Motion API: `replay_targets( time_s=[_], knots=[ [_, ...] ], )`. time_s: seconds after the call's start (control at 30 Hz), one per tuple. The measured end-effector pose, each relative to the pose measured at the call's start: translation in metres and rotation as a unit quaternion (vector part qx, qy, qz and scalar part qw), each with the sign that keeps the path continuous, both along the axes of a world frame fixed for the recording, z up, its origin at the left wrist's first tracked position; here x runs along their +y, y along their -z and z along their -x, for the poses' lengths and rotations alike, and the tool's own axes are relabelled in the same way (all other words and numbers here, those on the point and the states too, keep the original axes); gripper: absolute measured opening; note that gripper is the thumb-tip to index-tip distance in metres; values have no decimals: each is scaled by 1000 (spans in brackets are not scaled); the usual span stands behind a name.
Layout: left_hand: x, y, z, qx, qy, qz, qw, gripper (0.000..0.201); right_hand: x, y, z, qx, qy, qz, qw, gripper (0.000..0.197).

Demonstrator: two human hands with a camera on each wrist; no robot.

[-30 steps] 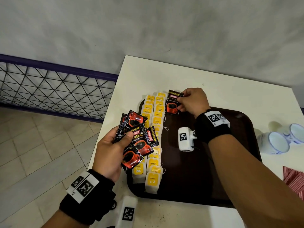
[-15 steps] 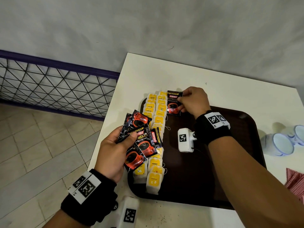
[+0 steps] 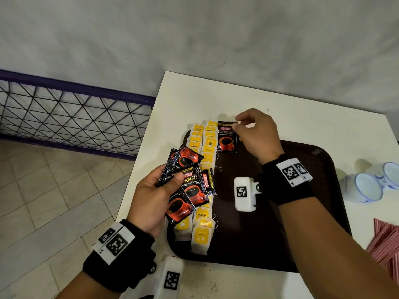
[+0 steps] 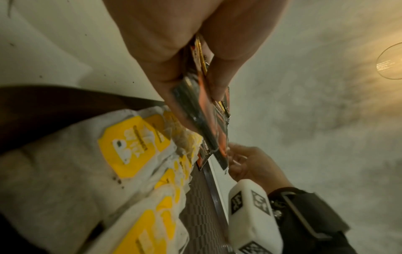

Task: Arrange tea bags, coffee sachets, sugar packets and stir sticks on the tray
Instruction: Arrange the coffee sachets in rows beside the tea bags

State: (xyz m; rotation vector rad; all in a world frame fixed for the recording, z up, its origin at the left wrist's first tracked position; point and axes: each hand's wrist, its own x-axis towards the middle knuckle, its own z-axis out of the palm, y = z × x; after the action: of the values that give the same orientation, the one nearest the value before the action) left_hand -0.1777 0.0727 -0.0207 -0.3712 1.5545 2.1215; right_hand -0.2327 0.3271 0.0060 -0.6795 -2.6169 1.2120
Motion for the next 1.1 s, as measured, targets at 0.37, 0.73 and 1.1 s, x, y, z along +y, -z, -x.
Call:
replay_targets(
  time_s=[0.37, 0.73, 1.1],
  knots=[
    [13, -4, 0, 44, 65, 16, 997, 29, -53, -41, -24, -96, -367, -42, 924, 29],
    [11, -6, 1, 57, 76, 35, 995, 28, -39, -53, -23, -101, -313, -18, 944, 15],
    [5, -11, 3, 54, 71, 35, 995, 23, -49, -45, -28, -74, -394, -39, 915, 11]
  ],
)
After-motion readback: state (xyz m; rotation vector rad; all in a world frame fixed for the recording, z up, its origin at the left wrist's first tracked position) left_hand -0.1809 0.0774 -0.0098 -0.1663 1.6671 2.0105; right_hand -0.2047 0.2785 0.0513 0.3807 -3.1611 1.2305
